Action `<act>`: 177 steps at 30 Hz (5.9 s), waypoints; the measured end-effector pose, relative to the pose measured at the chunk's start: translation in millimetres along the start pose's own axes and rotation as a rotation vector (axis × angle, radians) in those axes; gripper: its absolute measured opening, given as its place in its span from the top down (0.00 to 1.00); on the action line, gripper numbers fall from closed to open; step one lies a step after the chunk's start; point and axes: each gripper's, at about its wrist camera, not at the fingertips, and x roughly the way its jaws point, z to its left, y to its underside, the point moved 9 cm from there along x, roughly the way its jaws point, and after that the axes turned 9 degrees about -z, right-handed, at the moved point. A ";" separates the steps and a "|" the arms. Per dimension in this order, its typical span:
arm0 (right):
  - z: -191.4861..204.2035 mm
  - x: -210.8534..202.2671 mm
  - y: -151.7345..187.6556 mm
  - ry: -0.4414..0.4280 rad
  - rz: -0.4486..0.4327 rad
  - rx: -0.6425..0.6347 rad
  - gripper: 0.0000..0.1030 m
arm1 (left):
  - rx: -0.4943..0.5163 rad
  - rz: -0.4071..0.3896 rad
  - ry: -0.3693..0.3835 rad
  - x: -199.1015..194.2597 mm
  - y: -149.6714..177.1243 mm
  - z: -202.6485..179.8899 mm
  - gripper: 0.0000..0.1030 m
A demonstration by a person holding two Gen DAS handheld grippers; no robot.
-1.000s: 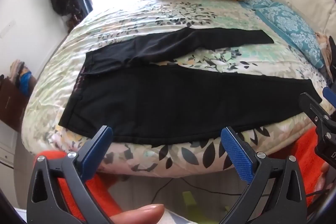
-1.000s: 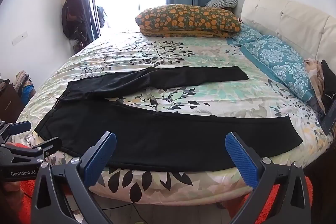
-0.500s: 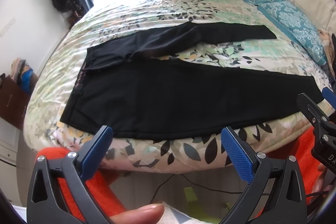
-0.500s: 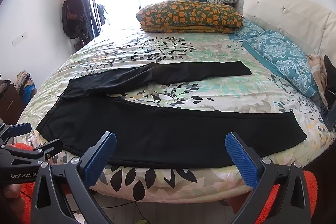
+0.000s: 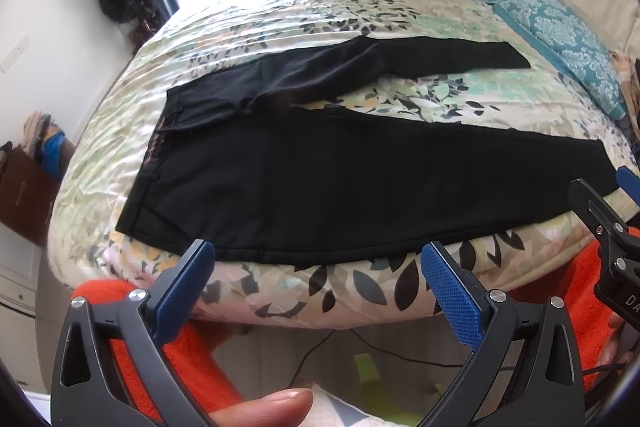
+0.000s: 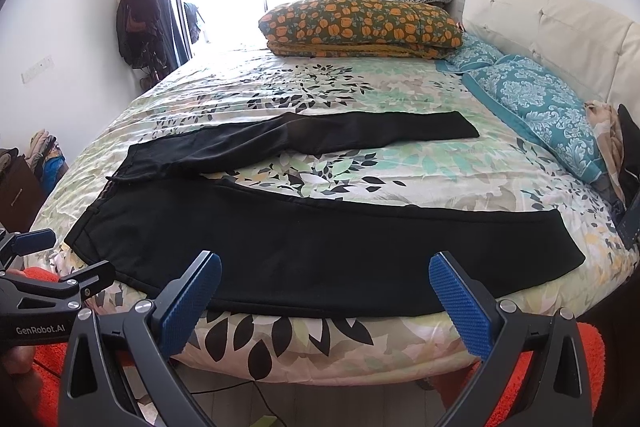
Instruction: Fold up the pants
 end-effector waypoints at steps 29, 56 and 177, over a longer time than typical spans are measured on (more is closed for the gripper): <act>-16.2 34.0 -24.2 -0.071 -0.067 -0.024 0.00 | -0.040 -0.068 0.029 55.0 -59.7 -12.8 0.01; -106.5 228.4 -96.2 -0.024 0.100 0.022 0.00 | -0.131 -0.013 -0.002 188.0 -129.5 -26.1 0.01; -186.0 194.6 77.4 0.189 0.333 0.151 0.00 | -0.204 0.170 -0.082 194.0 29.3 81.8 0.00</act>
